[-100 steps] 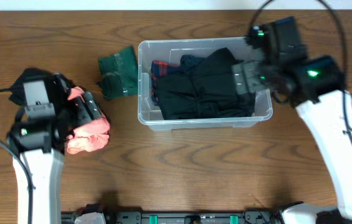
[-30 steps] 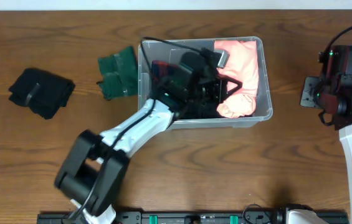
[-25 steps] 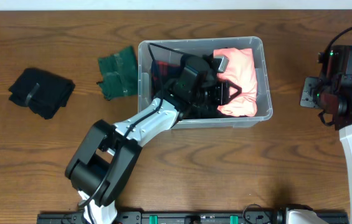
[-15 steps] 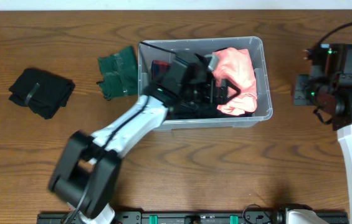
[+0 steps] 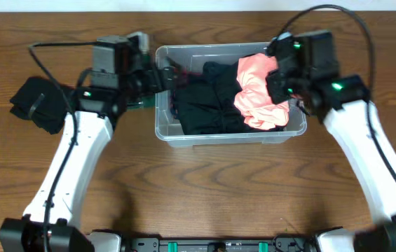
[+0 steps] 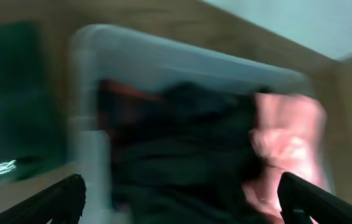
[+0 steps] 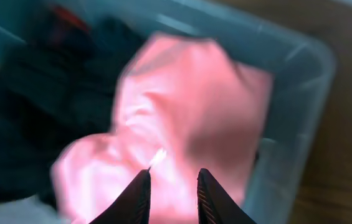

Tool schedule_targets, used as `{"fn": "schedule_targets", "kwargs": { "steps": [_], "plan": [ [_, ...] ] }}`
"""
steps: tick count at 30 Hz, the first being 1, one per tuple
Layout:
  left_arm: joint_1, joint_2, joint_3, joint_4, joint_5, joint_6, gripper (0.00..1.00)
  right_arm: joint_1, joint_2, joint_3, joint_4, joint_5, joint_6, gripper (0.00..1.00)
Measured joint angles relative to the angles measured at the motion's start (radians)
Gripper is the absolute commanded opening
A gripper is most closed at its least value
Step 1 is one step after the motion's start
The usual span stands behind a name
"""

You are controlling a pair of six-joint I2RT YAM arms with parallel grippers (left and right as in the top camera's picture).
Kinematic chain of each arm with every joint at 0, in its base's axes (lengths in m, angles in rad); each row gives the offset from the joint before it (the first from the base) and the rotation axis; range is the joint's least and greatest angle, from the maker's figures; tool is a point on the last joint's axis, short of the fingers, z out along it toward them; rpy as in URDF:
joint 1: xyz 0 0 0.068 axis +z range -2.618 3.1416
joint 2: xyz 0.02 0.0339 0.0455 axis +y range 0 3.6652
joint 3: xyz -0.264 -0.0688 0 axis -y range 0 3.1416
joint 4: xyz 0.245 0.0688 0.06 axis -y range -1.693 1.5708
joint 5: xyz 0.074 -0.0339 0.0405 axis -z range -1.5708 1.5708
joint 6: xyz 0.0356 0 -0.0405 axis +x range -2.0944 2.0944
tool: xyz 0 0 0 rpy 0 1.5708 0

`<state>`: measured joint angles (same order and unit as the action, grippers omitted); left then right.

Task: Pack container
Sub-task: 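Press the pink shirt down with the right gripper, then grasp the taped green garment with the left gripper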

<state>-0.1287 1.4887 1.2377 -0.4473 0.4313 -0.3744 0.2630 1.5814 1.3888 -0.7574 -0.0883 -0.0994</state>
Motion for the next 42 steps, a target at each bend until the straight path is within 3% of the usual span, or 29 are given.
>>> {"fn": "schedule_targets", "kwargs": {
  "steps": [6, 9, 21, 30, 37, 39, 40, 42],
  "plan": [
    [0.079, 0.084, 0.000, -0.074, -0.018, 0.041, 0.98, -0.005, 0.253, 0.001, 0.003, 0.058, 0.056, 0.25],
    [0.104, 0.119, 0.000, -0.098, -0.020, 0.047, 0.98, -0.011, 0.309, 0.019, -0.028, 0.063, 0.067, 0.19],
    [0.142, 0.127, -0.001, -0.123, -0.020, 0.060, 0.98, -0.038, 0.327, 0.053, -0.187, 0.177, 0.114, 0.12],
    [0.142, 0.127, -0.001, -0.123, -0.020, 0.061, 0.98, -0.165, 0.323, 0.049, -0.210, 0.191, 0.109, 0.15],
    [0.142, 0.127, -0.001, -0.123, -0.020, 0.061, 0.98, -0.158, 0.288, 0.026, -0.179, 0.199, 0.072, 0.19],
    [0.142, 0.127, -0.001, -0.123, -0.020, 0.061, 0.98, -0.139, 0.262, 0.023, -0.172, 0.209, 0.064, 0.25],
    [0.142, 0.127, -0.001, -0.124, -0.020, 0.061, 0.98, -0.127, 0.244, 0.022, -0.169, 0.212, 0.061, 0.34],
    [0.142, 0.127, -0.001, -0.130, -0.020, 0.061, 0.98, -0.097, 0.185, 0.022, -0.163, 0.216, 0.051, 0.85]
  ]
}}
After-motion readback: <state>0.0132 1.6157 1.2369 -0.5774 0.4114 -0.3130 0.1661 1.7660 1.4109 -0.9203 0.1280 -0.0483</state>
